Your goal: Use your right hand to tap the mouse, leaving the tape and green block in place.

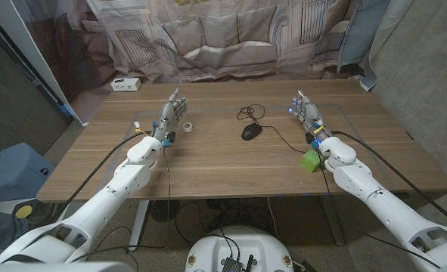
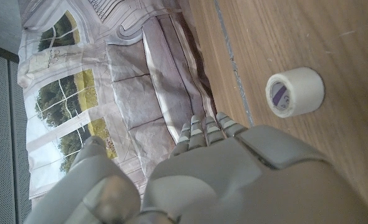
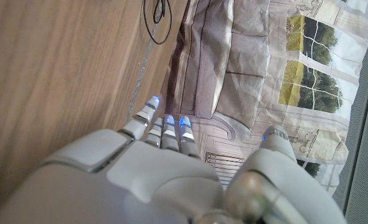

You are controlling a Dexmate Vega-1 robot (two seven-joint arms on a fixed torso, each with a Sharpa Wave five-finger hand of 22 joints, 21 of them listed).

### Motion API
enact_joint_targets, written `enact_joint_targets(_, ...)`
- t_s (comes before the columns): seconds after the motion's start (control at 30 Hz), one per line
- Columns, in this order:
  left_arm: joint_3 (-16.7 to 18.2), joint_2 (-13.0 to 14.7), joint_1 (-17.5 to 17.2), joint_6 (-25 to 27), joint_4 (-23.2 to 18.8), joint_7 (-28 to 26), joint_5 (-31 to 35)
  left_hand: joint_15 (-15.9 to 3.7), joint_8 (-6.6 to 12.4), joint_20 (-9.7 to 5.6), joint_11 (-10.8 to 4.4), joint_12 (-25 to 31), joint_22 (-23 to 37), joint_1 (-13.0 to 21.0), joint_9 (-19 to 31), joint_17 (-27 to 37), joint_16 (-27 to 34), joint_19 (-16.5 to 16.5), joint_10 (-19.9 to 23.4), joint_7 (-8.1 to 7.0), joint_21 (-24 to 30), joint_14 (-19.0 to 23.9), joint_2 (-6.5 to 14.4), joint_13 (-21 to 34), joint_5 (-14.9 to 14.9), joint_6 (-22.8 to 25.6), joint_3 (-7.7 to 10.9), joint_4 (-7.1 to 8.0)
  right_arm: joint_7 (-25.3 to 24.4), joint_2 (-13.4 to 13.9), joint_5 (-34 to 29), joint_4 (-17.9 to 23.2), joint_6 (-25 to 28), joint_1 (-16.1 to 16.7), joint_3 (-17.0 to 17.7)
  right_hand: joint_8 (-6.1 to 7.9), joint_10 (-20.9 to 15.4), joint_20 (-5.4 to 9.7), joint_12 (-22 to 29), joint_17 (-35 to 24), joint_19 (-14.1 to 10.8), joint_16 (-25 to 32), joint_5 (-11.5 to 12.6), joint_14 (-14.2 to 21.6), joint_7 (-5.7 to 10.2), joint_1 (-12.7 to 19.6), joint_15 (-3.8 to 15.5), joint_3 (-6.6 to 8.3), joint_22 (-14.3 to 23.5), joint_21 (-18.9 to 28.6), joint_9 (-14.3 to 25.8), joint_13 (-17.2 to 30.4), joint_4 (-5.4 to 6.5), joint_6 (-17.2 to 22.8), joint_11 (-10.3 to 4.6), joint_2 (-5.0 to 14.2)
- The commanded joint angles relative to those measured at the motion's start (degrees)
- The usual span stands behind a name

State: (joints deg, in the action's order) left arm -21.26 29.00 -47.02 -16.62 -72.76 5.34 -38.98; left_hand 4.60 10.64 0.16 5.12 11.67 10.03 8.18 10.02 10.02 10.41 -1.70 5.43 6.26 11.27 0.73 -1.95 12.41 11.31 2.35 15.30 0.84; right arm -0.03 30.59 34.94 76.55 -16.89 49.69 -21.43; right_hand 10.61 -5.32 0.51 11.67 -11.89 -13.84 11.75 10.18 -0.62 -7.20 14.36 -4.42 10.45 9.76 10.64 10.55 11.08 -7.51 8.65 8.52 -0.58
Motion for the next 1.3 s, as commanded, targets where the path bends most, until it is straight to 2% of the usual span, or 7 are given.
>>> enact_joint_targets(0.03,-0.2,0.6,0.3,0.2,0.2,2.9,-0.6,0.52,0.3,0.28,0.41,0.4,0.3,0.4,0.2,0.2,0.2,-0.6,0.1,0.36,0.3,-0.1,0.0,0.1,0.3,0.0,0.42,-0.04,-2.8,1.3,-2.2,3.4,-0.9,2.7,0.2,0.4,-0.6,0.0,0.4,-0.2,-0.1,0.4,0.3,0.3,1.87,-0.2,-0.24,-0.13,0.1,0.3,0.3,0.1,0.35,0.3,0.16,-0.22)
enact_joint_targets(0.6,1.1,3.6,-3.6,-1.4,-5.8,0.0,1.2,0.4,0.86,1.04,0.24,1.1,0.2,0.8,0.1,0.2,0.8,0.3,2.2,0.33,0.5,1.9,0.4,-0.4,0.3,2.3,0.45,-0.41,-5.0,2.8,-7.4,7.1,-4.4,4.4,0.1,1.35,-3.2,0.07,1.1,-0.3,-1.1,1.0,0.6,2.0,2.03,-0.6,0.5,-0.33,0.1,0.7,0.3,0.1,0.52,3.0,-0.86,0.05)
enact_joint_targets(0.77,1.5,4.9,-6.0,-0.2,-10.3,-3.0,2.0,0.4,1.36,1.55,0.43,1.6,0.2,0.9,0.2,0.2,1.2,1.6,3.8,0.51,0.8,3.6,0.7,-0.6,0.3,4.4,0.46,-0.63,-5.6,3.8,-8.4,9.2,-4.6,5.5,0.5,1.4,-3.3,0.19,1.1,-0.3,-1.2,1.0,0.6,2.2,2.31,-0.6,0.63,-0.3,0.1,0.7,0.3,0.1,0.53,3.3,-0.88,0.18)
enact_joint_targets(0.93,1.0,4.2,-4.9,-1.3,-9.1,-2.7,3.0,0.43,1.4,1.67,0.49,1.8,0.2,1.0,0.2,0.2,1.3,2.2,4.6,0.64,1.0,4.3,0.8,-0.7,0.2,5.0,0.46,-0.75,-6.2,4.8,-10.1,10.5,-5.0,6.2,0.8,1.65,-3.5,0.21,1.1,-0.3,-1.4,1.0,0.7,2.5,2.28,-0.5,0.6,-0.24,0.1,0.7,0.3,0.1,0.53,4.1,-0.84,0.4)
enact_joint_targets(1.07,-0.3,3.8,-4.0,-0.6,-9.0,-6.0,6.6,0.44,1.65,1.74,0.51,2.1,0.2,1.1,0.2,0.2,1.4,3.4,5.6,0.68,1.2,5.3,0.8,-0.8,0.2,6.4,0.41,-0.93,-2.7,4.6,-9.4,7.1,-6.9,5.1,0.0,1.69,-3.8,0.19,1.1,-0.3,-1.4,1.1,0.7,2.7,2.39,-0.6,0.69,-0.25,0.1,0.7,0.3,0.1,0.56,4.4,-1.0,0.48)
enact_joint_targets(1.2,-0.5,2.9,-3.5,-1.9,-7.9,-4.9,6.2,0.46,1.74,1.69,0.59,2.1,0.2,1.2,0.2,0.2,1.4,3.6,5.7,0.74,1.2,5.4,0.8,-0.8,0.2,6.9,0.4,-1.01,-3.4,4.3,-9.9,7.4,-6.3,5.3,-0.4,1.76,-4.3,0.24,1.2,-0.3,-1.7,1.2,0.7,3.0,2.36,-0.6,0.78,-0.26,0.1,0.8,0.3,0.1,0.55,4.8,-0.91,0.55)
enact_joint_targets(1.3,0.0,3.6,-4.9,-1.9,-10.1,-6.9,7.1,0.44,1.79,1.78,0.66,2.2,0.2,1.2,0.2,0.2,1.3,3.6,6.0,0.67,1.2,5.5,0.9,-0.8,0.2,7.4,0.41,-1.08,-4.4,3.2,-9.8,7.8,-6.5,5.5,-0.6,1.78,-4.4,0.21,1.3,-0.3,-1.9,1.2,0.7,3.1,2.33,-0.6,0.75,-0.27,0.1,0.9,0.3,0.1,0.55,4.9,-1.09,0.57)
